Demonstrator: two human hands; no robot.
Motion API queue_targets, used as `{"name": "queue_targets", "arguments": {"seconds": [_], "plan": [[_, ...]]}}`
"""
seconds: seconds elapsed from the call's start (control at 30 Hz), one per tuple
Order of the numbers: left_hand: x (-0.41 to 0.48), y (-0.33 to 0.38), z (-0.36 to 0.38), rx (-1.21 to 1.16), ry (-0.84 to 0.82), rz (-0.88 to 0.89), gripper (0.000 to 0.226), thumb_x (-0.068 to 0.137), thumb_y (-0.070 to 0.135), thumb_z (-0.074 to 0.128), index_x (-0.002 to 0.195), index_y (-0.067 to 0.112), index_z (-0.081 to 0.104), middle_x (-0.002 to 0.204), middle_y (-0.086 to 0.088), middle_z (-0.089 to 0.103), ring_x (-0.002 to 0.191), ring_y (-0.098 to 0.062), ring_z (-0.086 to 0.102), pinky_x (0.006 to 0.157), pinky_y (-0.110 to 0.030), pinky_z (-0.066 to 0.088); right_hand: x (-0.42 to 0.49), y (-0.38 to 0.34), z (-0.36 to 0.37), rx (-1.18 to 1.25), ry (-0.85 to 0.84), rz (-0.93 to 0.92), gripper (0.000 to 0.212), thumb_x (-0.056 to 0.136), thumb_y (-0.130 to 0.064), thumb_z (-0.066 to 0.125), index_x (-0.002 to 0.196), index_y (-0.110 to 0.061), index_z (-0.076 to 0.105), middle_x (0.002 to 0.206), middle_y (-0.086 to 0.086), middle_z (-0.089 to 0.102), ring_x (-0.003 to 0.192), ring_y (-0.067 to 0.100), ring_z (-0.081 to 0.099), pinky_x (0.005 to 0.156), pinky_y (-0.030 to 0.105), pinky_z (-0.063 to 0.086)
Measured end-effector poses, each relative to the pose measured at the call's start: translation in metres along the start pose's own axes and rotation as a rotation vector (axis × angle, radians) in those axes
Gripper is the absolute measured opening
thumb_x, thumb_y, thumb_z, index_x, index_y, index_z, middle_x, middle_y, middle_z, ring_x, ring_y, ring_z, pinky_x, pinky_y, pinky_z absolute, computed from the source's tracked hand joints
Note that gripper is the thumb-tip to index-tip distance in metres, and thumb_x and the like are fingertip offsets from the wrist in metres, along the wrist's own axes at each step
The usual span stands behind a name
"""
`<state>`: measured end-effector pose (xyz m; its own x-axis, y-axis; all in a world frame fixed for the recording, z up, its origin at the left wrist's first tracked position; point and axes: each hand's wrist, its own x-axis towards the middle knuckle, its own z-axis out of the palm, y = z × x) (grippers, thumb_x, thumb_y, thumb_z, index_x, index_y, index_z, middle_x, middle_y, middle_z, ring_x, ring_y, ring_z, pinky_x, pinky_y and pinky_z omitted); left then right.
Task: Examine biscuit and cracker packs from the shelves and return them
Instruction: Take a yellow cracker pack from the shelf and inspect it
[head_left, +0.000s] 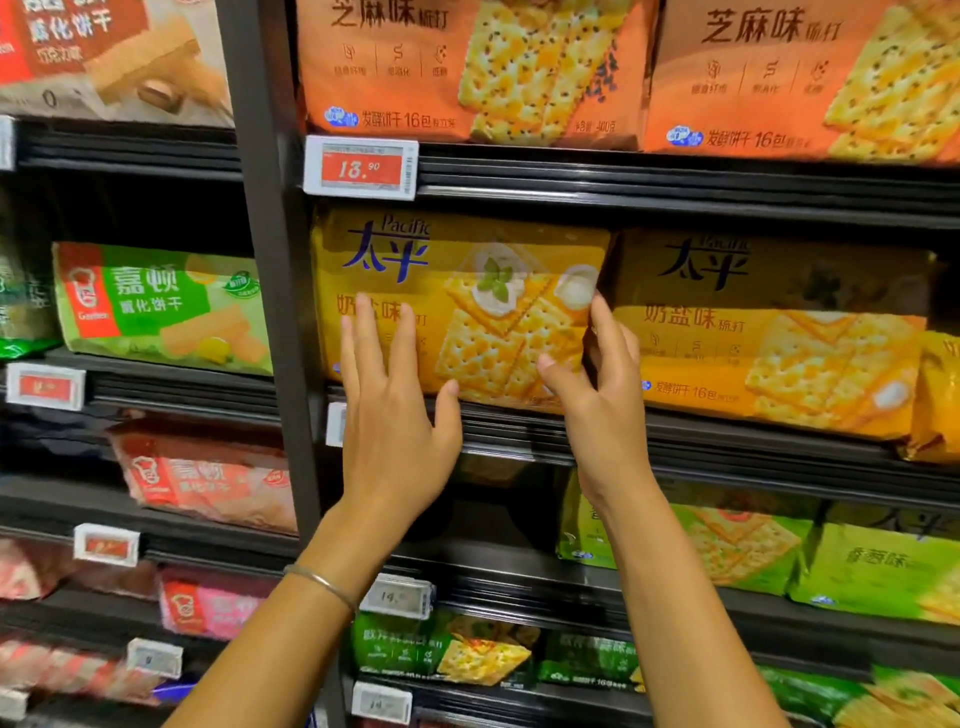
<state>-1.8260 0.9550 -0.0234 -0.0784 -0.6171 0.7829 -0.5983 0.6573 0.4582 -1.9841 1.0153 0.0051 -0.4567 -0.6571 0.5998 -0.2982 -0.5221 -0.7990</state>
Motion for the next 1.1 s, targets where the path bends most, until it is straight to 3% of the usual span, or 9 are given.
{"name": "queue_targets", "arguments": {"seconds": [0.13,0.33,0.47,0.57,0.67,0.8,0.93,1.03,1.1], "plan": [[-0.015,0.018,0.019,0.041,0.043,0.071,0.078,0.094,0.028,0.068,0.161,0.011,0.032,0.173,-0.023,-0.002,0.160,-0.042,-0.006,0.127,-0.058,0.013,-0.004,-0.003,-0.020,0.092,-0.050,0.065,0.063,0.100,-0.006,0.064,0.156,-0.022,0.042,0.157,-0.005,0.047,0.144,0.007,0.044,0.120,0.043,0.041],[-0.035,0.069,0.052,-0.226,0.076,0.251,0.057,0.090,0.019,0.069,0.144,0.005,0.054,0.151,-0.020,0.041,0.140,-0.039,0.042,0.114,-0.049,0.039,-0.015,0.003,-0.081,0.079,0.206,0.078,0.040,0.097,-0.006,0.064,0.135,-0.016,0.064,0.136,0.000,0.067,0.126,0.010,0.064,0.111,0.043,0.050],[-0.039,0.104,0.073,-0.547,-0.123,0.317,0.050,0.098,0.016,0.061,0.146,0.006,0.051,0.146,-0.008,0.051,0.139,-0.018,0.048,0.113,-0.032,0.044,-0.009,0.004,-0.139,-0.040,0.468,0.004,0.029,0.098,0.003,0.059,0.120,-0.014,0.068,0.121,0.004,0.071,0.116,0.015,0.068,0.105,0.038,0.054],[-0.032,0.130,0.086,-0.584,-0.294,0.174,0.062,0.104,0.042,0.050,0.159,0.020,0.035,0.167,-0.001,0.027,0.155,-0.009,0.024,0.119,-0.012,0.021,0.000,0.001,-0.182,-0.221,0.600,-0.071,0.029,0.099,0.000,0.060,0.124,-0.015,0.066,0.121,0.001,0.068,0.112,0.005,0.064,0.099,0.022,0.052],[-0.015,0.150,0.095,-0.618,-0.405,-0.147,0.081,0.100,0.073,0.025,0.166,0.028,0.014,0.174,0.004,0.004,0.159,-0.009,0.004,0.118,-0.022,0.007,0.010,-0.002,-0.213,-0.325,0.662,-0.088,0.030,0.101,-0.010,0.060,0.130,-0.014,0.064,0.126,0.000,0.066,0.115,0.003,0.062,0.104,0.025,0.050],[0.010,0.167,0.103,-0.715,-0.348,-0.376,0.093,0.094,0.079,0.021,0.165,0.020,0.019,0.169,-0.007,0.024,0.156,-0.022,0.022,0.128,-0.044,0.019,0.026,-0.013,-0.235,-0.263,0.574,0.038,0.044,0.097,-0.040,0.055,0.135,-0.019,0.062,0.131,0.001,0.064,0.123,0.015,0.061,0.110,0.046,0.049],[0.023,0.172,0.106,-0.795,-0.316,-0.521,0.093,0.095,0.076,0.026,0.165,0.016,0.018,0.169,-0.008,0.031,0.155,-0.026,0.030,0.126,-0.051,0.027,0.043,-0.026,-0.249,-0.516,0.460,0.049,0.060,0.093,-0.063,0.037,0.133,-0.026,0.061,0.124,-0.008,0.063,0.125,0.019,0.057,0.107,0.039,0.046],[0.023,0.177,0.101,-0.844,-0.333,-0.546,0.091,0.095,0.076,0.026,0.161,0.014,0.031,0.163,-0.010,0.041,0.150,-0.029,0.040,0.123,-0.053,0.032,0.049,-0.021,-0.257,-0.727,0.340,0.096,0.065,0.100,-0.064,0.024,0.138,-0.023,0.058,0.135,0.000,0.061,0.134,0.029,0.049,0.114,0.060,0.034],[0.016,0.189,0.094,-0.674,-0.332,-0.478,0.094,0.091,0.076,0.023,0.163,0.015,0.027,0.163,-0.013,0.039,0.150,-0.032,0.036,0.124,-0.054,0.027,0.051,-0.015,-0.263,-0.726,0.321,0.103,0.065,0.103,-0.060,0.025,0.147,-0.021,0.053,0.148,0.003,0.056,0.141,0.028,0.044,0.117,0.062,0.029]]}}
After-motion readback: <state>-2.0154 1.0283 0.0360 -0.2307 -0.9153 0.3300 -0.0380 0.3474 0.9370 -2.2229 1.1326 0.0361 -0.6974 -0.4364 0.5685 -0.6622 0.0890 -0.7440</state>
